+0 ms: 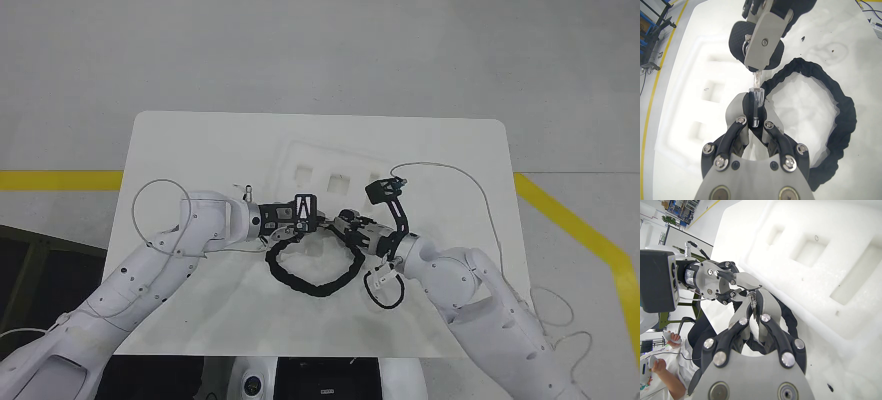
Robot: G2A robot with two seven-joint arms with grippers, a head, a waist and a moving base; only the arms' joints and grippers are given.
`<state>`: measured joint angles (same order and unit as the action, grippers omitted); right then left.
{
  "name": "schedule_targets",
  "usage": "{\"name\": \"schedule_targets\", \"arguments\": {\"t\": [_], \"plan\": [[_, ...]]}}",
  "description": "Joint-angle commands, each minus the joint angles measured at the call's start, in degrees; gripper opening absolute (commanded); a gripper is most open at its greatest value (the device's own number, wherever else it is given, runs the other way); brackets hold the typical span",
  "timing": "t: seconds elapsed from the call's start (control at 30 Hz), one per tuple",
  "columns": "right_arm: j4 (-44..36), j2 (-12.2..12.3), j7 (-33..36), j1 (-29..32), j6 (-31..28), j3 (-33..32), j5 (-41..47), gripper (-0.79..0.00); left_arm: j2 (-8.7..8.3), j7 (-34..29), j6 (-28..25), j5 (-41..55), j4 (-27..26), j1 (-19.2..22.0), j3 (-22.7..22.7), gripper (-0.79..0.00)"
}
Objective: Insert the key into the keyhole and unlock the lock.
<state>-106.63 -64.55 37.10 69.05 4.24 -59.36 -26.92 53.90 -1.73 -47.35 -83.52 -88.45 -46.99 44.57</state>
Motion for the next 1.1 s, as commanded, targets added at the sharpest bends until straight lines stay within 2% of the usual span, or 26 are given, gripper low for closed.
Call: {"name": "schedule_targets", "arguments": {"t": [0.0, 0.13, 0.2, 0.23, 0.7, 0.73, 0.77, 0.83, 0.9, 0.93, 0.97, 1.0, 1.07], "plan": [[0.45, -0.15, -0.24, -0.23, 0.07, 0.33, 0.15, -0.785, 0.08, -0.16, 0.05, -0.14, -0.15, -0.17, 0.16, -0.785], [1.05, -0.42, -0.65, -0.67, 0.09, 0.75, 0.47, -0.785, 0.24, -0.14, 0.01, -0.14, -0.23, -0.40, 0.47, -0.785], [1.31, -0.53, -1.16, -0.66, -0.22, 0.76, 0.98, -0.400, 0.27, 0.05, -0.16, 0.04, -0.04, -0.58, 0.78, -0.785], [1.41, -0.56, -1.42, -0.62, -0.48, 0.66, 1.27, 0.000, 0.27, 0.11, -0.30, 0.02, 0.03, -0.65, 0.95, -0.785], [-1.16, -0.02, 0.15, 1.40, -3.69, -4.14, 4.33, 0.000, 0.21, 1.30, -1.19, 0.28, 1.96, -2.33, 3.25, -0.785], [-1.60, 0.03, 0.39, 1.60, -3.84, -4.48, 4.46, -0.102, 0.27, 1.28, -1.06, 0.23, 2.07, -2.37, 3.23, -0.785], [-1.80, 0.07, 0.54, 1.73, -3.97, -4.70, 4.57, -0.397, 0.31, 1.25, -0.99, 0.26, 2.20, -2.38, 3.24, -0.785], [-2.31, 0.20, 1.21, 2.04, -4.40, -5.39, 4.71, -0.566, 0.43, 1.31, -0.97, 0.35, 2.49, -2.41, 3.34, -0.785], [-2.42, 0.28, 2.03, 2.18, -4.91, -5.68, 4.99, -0.683, 0.51, 1.29, -1.09, 0.35, 2.58, -2.44, 3.41, -0.785], [-2.41, 0.31, 2.40, 2.19, -5.04, -5.78, 5.12, -0.693, 0.55, 1.26, -1.16, 0.36, 2.61, -2.45, 3.46, -0.785], [-2.35, 0.31, 2.77, 2.20, -5.13, -5.74, 5.25, -0.760, 0.59, 1.23, -1.20, 0.35, 2.62, -2.46, 3.51, -0.785], [-2.24, 0.31, 3.01, 2.17, -5.19, -5.69, 5.37, -0.785, 0.62, 1.21, -1.24, 0.33, 2.63, -2.48, 3.55, -0.785], [-1.99, 0.29, 3.28, 2.06, -5.31, -5.52, 5.41, -0.785, 0.68, 1.18, -1.30, 0.29, 2.64, -2.51, 3.63, -0.785]]}}
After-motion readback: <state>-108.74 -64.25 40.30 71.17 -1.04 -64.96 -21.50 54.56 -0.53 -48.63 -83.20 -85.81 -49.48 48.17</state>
